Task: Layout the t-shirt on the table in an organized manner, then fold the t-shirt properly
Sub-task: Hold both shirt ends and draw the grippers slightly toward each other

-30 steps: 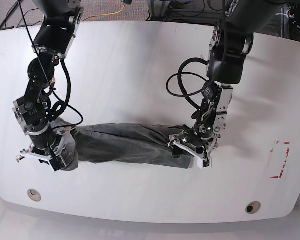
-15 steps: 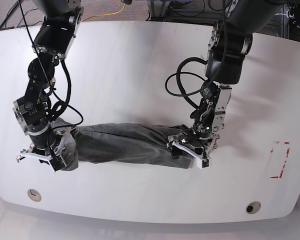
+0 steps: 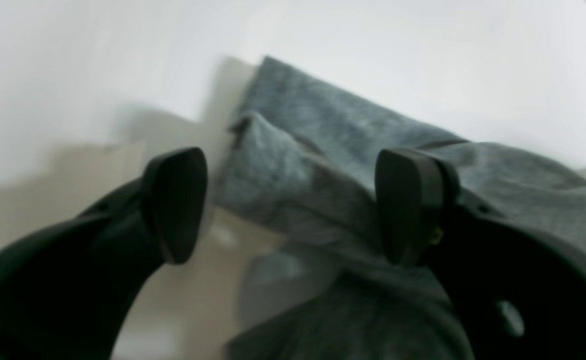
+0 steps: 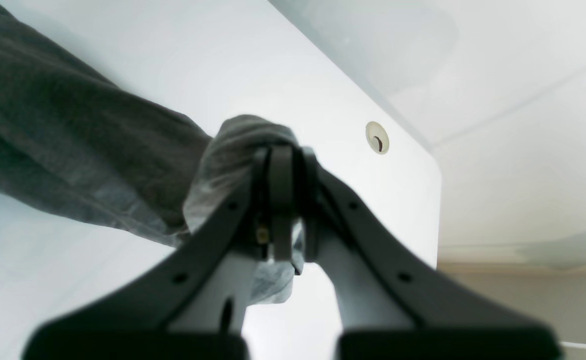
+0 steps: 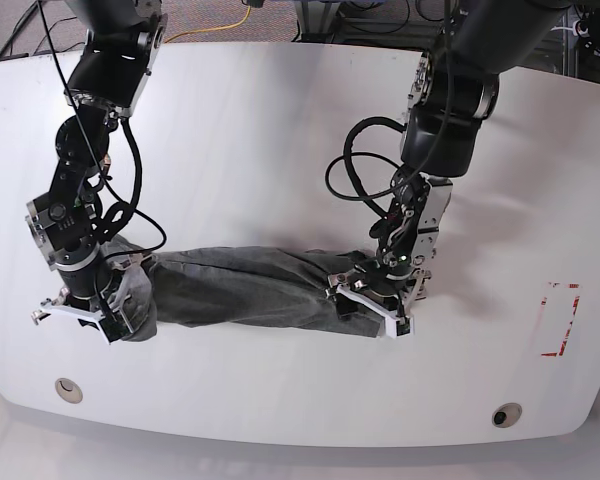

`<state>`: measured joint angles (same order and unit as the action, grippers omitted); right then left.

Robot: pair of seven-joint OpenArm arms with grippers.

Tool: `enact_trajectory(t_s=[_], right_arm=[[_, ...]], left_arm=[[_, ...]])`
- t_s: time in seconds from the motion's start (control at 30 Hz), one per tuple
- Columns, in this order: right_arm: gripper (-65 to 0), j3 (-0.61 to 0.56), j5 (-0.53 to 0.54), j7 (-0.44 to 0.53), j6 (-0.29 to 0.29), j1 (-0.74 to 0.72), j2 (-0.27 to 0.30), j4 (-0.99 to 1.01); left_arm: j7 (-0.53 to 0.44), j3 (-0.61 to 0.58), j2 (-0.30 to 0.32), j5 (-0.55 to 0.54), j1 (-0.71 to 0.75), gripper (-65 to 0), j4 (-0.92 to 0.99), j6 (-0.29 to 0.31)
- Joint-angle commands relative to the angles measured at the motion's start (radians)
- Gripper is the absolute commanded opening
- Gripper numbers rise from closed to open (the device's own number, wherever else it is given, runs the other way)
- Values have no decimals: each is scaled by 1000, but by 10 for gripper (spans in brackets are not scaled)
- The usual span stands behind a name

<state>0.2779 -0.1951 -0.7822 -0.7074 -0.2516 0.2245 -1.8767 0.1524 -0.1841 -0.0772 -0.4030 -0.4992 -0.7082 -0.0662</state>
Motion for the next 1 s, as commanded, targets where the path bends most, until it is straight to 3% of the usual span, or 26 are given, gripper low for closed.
enact_trajectory(t_s=[0.0, 0.33, 0.43, 0.67, 0.83, 0.97], right_arm=[[-650, 4, 4, 23, 9, -24, 9, -19], [-650, 4, 4, 23, 9, -10, 9, -33], [-650, 4, 4, 23, 9, -8, 9, -34], [-650, 4, 4, 23, 9, 5, 9, -34], [-650, 4, 4, 23, 9, 8, 9, -34], [-650, 5, 4, 23, 9, 11, 9, -34]], left_arm=[[-18, 1, -3, -3, -25, -153, -9, 6], [-20, -2, -6, -3, -25, -158, -8, 4], [-32, -1, -9, -3, -25, -189, -8, 4], [-130, 2, -31, -3, -20, -386, -6, 3], [-133, 2, -32, -4, -20, -642, 17, 3], [-138, 25, -32, -6, -20, -639, 19, 3]])
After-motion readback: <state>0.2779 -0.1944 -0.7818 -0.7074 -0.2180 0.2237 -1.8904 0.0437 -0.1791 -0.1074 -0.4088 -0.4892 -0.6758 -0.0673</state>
